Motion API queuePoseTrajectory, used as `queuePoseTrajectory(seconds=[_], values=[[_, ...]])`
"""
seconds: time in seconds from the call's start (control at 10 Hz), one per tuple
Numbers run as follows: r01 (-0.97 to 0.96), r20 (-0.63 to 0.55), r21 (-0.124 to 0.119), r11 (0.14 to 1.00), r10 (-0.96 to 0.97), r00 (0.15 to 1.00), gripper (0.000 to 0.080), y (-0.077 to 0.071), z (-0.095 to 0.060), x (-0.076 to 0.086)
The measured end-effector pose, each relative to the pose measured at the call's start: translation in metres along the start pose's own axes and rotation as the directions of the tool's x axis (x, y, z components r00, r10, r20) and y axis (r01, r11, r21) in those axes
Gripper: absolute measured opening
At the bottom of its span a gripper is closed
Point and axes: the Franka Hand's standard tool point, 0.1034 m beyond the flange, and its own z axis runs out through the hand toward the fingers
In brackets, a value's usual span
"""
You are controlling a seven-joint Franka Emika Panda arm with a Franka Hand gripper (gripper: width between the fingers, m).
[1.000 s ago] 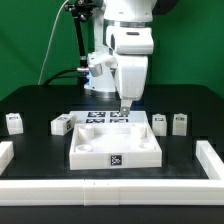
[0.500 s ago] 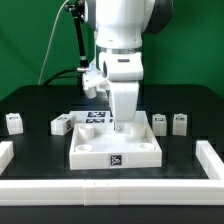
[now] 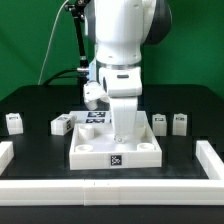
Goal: Assemble one leg
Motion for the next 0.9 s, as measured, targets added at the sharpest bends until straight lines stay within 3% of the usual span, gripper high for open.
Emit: queuePoseTrajectory(seconds=[0.1,0.4,0.9], values=[[0.000,0.000,0.000,1.000,0.000,1.000,0.0522,-0.0001,0.0001,0.0000],[0.000,0.000,0.001,1.000,0.000,1.000,0.0078,-0.0007,0.0005,0.0001],[-0.001,0.000,-0.007,1.000,0.001,1.000,0.0072,0.0012,-0.0008,-0.0006]])
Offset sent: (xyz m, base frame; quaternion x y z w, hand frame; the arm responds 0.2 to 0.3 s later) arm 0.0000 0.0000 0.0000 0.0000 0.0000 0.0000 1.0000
